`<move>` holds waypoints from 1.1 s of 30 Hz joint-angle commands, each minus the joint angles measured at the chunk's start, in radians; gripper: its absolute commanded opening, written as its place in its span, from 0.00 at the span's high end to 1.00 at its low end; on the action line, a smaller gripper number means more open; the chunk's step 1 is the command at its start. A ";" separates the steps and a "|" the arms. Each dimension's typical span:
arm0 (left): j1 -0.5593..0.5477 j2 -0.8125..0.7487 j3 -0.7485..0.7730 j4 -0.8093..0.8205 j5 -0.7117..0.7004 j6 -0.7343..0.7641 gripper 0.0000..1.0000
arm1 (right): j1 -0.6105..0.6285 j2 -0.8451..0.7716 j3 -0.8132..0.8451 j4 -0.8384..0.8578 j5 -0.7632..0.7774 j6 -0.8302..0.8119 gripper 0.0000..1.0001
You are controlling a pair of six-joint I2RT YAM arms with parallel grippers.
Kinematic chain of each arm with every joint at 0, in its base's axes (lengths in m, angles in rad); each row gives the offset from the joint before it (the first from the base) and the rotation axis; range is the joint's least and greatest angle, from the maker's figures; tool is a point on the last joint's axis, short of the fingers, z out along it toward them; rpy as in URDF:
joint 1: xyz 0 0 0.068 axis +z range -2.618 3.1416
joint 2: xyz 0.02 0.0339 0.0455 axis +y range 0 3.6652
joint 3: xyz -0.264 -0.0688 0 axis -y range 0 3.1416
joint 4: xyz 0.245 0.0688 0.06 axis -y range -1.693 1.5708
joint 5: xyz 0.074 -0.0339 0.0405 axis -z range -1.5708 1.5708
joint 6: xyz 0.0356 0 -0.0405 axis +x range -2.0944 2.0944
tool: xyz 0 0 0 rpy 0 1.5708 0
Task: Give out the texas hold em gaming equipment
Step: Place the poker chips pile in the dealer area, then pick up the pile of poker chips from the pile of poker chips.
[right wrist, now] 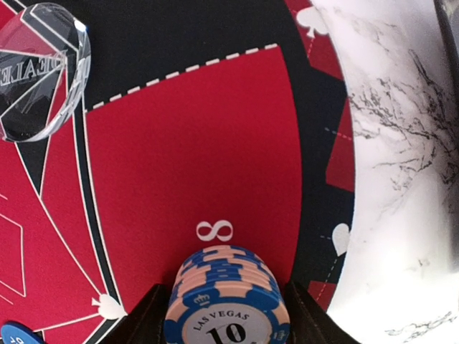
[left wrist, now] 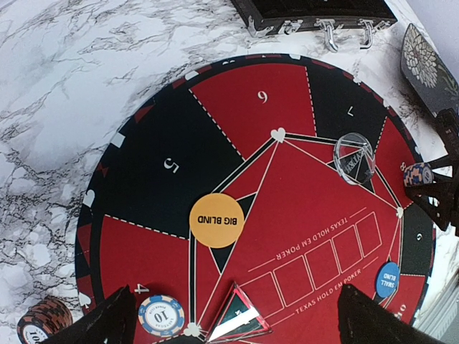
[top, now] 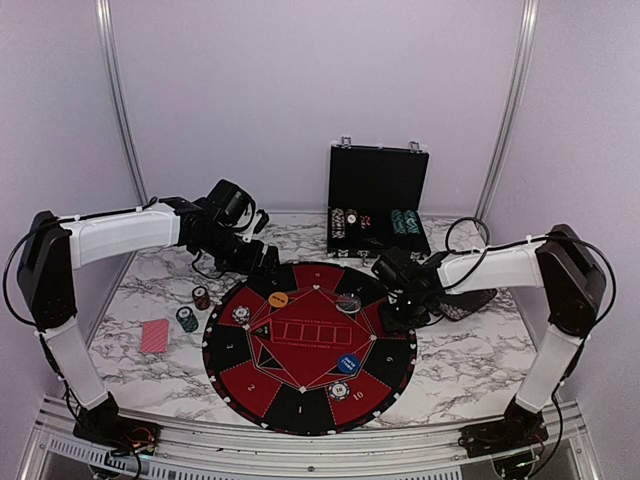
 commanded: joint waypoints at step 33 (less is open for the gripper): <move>0.027 -0.137 -0.078 -0.096 -0.193 -0.104 0.01 | -0.009 -0.241 0.299 0.185 0.073 -0.217 0.02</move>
